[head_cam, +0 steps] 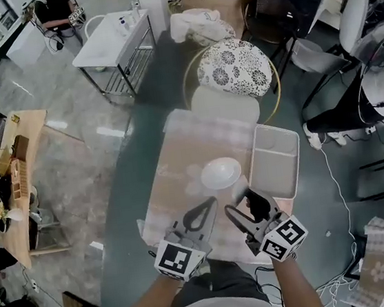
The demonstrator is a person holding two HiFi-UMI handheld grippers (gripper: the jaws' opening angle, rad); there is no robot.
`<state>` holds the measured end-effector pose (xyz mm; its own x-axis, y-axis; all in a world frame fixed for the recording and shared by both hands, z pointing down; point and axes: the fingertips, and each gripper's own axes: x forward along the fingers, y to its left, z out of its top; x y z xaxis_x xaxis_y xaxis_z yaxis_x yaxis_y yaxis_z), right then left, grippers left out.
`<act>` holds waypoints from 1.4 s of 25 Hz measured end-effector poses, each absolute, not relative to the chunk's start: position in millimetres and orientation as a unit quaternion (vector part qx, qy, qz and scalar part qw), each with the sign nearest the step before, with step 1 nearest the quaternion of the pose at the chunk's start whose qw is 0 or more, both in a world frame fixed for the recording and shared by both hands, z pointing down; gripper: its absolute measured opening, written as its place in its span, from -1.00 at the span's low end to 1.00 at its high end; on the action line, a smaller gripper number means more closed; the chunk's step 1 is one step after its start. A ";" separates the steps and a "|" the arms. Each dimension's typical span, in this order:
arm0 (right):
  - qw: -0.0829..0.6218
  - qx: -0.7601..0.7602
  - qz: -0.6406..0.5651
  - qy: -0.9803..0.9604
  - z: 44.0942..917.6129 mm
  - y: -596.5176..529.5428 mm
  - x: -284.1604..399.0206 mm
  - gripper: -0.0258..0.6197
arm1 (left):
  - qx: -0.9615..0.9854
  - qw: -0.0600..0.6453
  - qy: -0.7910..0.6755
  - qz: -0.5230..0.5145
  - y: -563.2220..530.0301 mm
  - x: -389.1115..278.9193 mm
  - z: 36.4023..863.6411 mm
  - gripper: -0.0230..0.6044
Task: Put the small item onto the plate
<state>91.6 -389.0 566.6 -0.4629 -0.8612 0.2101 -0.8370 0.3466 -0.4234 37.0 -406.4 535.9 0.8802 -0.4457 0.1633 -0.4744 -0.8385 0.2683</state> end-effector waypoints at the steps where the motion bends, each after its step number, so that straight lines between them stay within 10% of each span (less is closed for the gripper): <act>1: 0.018 -0.516 -0.246 0.820 578.8 -395.1 93.5 0.04 | 0.957 0.154 -0.241 0.046 -412.6 39.8 542.9 -0.91; 35: -0.322 -0.509 -0.358 0.713 865.1 -444.7 110.7 0.04 | 0.929 0.237 -0.259 0.116 -473.8 54.6 733.3 -0.91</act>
<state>110.7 -444.7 865.1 -0.2738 -0.4956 0.8243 -0.9572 0.2244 -0.1830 54.6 -473.8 733.3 0.8392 -0.4252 0.3390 -0.5357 -0.7536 0.3808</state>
